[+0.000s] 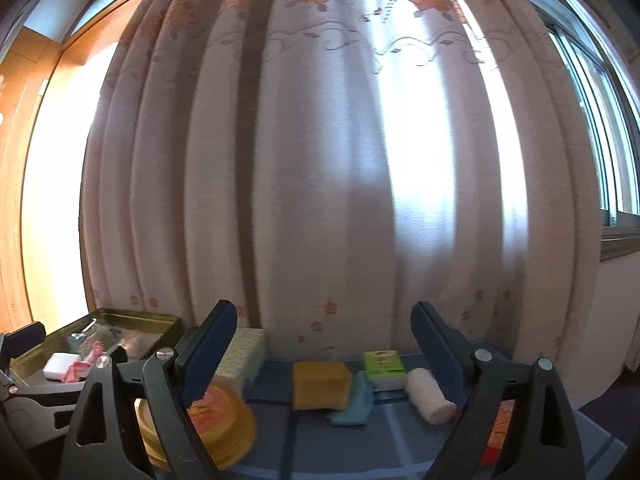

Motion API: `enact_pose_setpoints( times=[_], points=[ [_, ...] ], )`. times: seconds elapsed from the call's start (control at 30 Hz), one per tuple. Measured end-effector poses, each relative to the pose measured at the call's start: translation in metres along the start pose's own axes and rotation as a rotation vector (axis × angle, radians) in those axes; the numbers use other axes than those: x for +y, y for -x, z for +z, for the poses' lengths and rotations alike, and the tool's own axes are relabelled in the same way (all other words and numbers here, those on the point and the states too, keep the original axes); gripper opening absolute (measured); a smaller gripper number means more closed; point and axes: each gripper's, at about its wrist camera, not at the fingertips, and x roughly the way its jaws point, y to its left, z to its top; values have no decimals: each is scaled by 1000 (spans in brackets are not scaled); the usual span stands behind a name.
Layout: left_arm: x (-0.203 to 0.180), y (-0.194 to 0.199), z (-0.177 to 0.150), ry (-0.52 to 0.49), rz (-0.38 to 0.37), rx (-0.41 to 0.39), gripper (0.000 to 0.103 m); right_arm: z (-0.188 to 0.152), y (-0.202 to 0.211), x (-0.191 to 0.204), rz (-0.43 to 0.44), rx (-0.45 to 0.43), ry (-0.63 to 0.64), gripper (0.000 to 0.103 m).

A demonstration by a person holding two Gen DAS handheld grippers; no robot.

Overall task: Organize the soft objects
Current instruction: 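Withdraw both grippers from the gold tray toward the remaining objects, then grasp the red drawstring pouch with the right gripper while the left gripper grasps the pink puff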

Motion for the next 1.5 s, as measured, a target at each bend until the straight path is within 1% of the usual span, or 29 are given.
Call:
enact_pose_setpoints(
  times=[0.37,0.6,0.83,0.97,1.07,1.13,1.23,1.27,1.4,1.5],
  points=[
    [-35,4,-1,-33,-60,2,102,-1,1,-63,-98,28,-48,90],
    [-58,5,-1,-50,-92,4,102,-4,2,-113,-167,70,-112,90],
    [-81,9,-2,-73,-125,7,102,-5,2,-150,-216,112,-139,90],
    [-96,12,-2,-89,-142,13,102,-7,-1,-170,-251,156,-132,90],
    [-109,11,-4,-116,-162,27,102,-10,-4,-189,-270,217,-133,90],
    [-116,12,-5,-124,-185,39,102,-12,-7,-203,-262,263,-161,90],
    [-128,11,-7,-136,-227,64,102,-17,-13,-215,-214,329,-208,90],
    [-132,12,-8,-140,-233,69,102,-19,-18,-216,-191,361,-212,90],
    [-142,15,-9,-160,-245,72,102,-30,-40,-206,-49,516,-215,90],
    [-143,14,-10,-163,-237,74,103,-38,-54,-195,7,605,-223,90]
  ],
)
